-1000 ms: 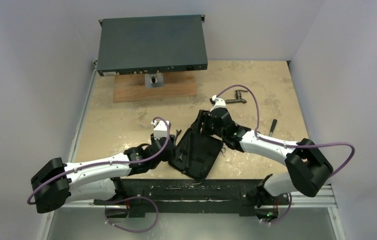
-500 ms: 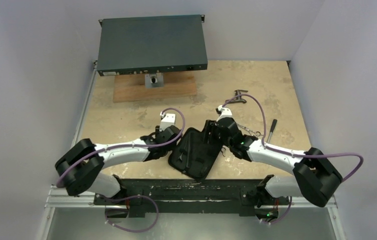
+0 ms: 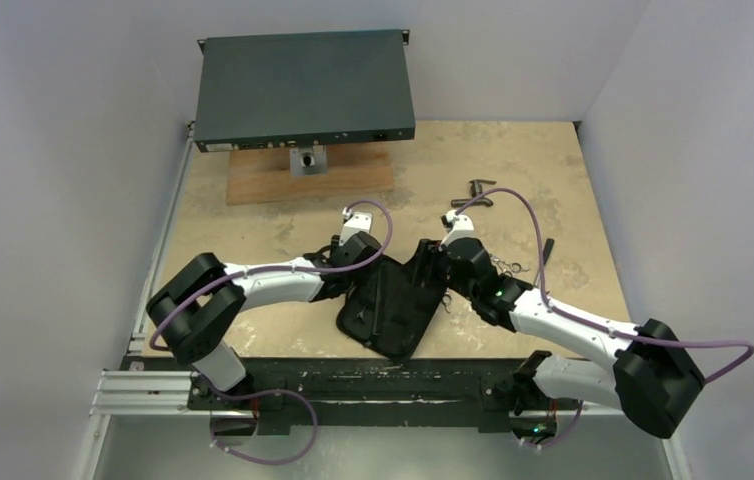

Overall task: Sort the hair-cutting tools
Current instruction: Pick up the haircut tool at the center of the board, then place the haircut tool in the hairdressing tool bag.

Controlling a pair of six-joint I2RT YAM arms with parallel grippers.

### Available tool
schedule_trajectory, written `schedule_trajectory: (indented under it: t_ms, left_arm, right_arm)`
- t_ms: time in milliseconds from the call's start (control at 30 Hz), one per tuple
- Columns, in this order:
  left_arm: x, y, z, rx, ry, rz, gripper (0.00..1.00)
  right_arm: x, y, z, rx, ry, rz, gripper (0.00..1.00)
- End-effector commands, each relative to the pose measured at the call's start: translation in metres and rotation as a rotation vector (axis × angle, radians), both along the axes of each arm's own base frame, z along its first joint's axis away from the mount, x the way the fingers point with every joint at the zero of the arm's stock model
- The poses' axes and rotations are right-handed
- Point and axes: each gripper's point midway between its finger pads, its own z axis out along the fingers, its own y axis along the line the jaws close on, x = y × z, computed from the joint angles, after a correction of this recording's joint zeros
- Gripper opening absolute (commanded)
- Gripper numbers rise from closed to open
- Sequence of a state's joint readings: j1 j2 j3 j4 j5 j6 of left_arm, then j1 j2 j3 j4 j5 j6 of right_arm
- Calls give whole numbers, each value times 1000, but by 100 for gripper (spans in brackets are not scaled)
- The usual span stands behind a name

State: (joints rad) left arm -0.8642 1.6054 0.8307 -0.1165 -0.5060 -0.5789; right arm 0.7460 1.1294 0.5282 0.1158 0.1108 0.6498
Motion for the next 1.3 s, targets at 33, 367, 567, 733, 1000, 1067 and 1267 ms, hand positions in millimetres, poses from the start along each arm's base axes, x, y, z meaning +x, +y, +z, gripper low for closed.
schedule_trajectory:
  t_ms: [33,367,567,733,1000,1067,1267]
  left_arm:
    - [6,-3,0,23,8,-9,44]
    - [11,-1,-8,62,29,3,20]
    - [13,-3,-7,59,29,-4,4]
    - [13,1,5,42,-6,10,0]
    - [0,20,78,-62,-136,48,0]
    - [-9,18,92,-85,-156,29,0]
    - [-46,5,98,-144,-152,-55,0]
  right_arm:
    - [-3,-2,7,-6,-19,22,56]
    - [-5,-7,11,-5,-31,13,56]
    - [-6,-10,15,-8,-37,5,56]
    - [-7,-10,17,-4,-40,4,56]
    - [-3,-6,6,-62,-32,42,56]
    - [-2,-3,0,-81,-18,53,56]
    - [2,5,-9,-98,-9,79,56]
